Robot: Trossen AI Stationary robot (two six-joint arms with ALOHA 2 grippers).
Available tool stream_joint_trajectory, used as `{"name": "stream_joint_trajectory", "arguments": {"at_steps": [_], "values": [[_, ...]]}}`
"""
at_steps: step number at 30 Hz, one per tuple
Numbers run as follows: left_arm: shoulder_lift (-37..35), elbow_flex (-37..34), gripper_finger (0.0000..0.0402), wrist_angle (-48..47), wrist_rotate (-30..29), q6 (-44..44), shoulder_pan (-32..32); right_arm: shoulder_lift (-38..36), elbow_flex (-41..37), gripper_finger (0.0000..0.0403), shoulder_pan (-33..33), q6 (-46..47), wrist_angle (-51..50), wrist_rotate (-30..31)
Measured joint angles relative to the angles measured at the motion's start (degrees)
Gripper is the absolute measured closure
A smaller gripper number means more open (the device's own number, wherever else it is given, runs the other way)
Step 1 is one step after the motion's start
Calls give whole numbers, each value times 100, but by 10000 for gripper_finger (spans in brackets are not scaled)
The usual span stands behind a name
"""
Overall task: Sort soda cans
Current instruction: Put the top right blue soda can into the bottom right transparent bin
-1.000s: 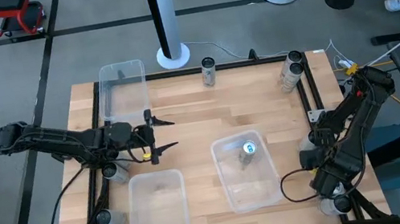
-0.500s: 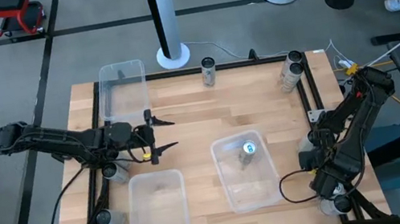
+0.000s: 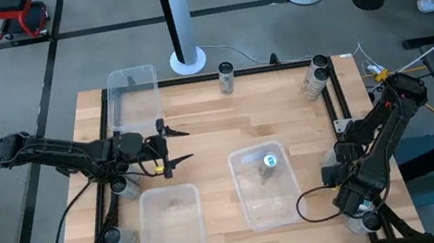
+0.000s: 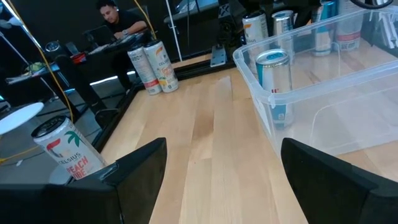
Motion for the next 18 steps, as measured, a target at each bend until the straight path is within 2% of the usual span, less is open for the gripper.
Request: {"name": "stream_joint_trajectory", "arguments": {"at_steps": [4,11,18], "values": [[0,0,95,-1,0,-1,0,0,0,102,0,-2,1,-25],[-2,0,95,-1,0,-1,0,-4,11,140,0,-61,-4,-79],[0,0,95,-1,0,1,0,-4,11,144,-2,-256,34,-82]]}}
